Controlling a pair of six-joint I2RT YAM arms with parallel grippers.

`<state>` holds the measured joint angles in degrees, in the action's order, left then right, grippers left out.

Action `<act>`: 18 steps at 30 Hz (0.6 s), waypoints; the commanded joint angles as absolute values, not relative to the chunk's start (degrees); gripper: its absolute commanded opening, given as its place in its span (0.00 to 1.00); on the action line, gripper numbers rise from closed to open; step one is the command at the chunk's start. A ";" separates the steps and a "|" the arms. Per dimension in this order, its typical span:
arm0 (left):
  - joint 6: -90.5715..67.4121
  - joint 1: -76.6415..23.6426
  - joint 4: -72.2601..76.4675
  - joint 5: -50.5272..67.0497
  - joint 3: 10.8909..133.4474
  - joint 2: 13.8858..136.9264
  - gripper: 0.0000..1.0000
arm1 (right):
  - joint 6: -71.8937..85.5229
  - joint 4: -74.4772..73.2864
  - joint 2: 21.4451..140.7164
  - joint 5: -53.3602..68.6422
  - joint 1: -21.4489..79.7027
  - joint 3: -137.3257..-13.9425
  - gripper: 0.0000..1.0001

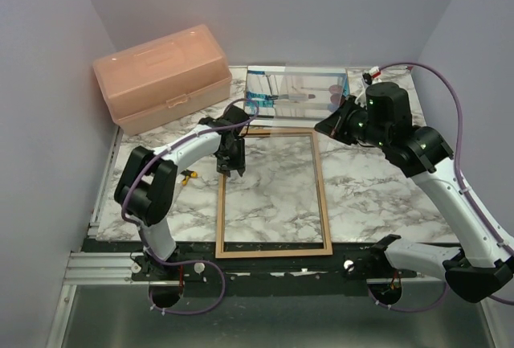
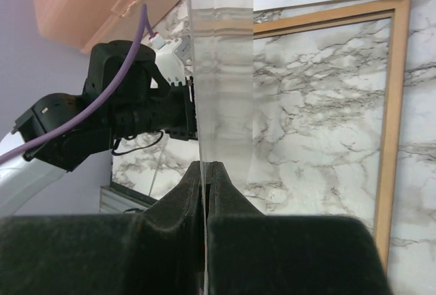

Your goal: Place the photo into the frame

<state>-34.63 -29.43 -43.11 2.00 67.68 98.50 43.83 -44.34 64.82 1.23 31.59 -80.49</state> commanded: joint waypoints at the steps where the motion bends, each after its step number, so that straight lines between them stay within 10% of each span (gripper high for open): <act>1: -32.06 -32.19 -47.69 5.86 75.00 103.37 0.40 | 41.78 -48.44 63.55 -4.60 31.82 -83.08 0.01; 7: -33.10 -35.62 -46.82 9.53 79.16 105.55 0.41 | 41.20 -50.86 63.14 -6.76 31.77 -83.13 0.01; 13: -33.93 -34.70 -42.11 11.22 74.78 100.19 0.70 | 40.96 -50.91 63.06 -5.53 31.75 -82.28 0.01; 18: -33.68 -30.96 -37.29 11.89 67.43 91.88 0.75 | 42.24 -49.44 63.50 -0.78 31.73 -80.55 0.01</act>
<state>-33.67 -34.04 -41.63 10.22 72.18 100.07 41.85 -50.59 64.38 -4.16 31.59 -81.14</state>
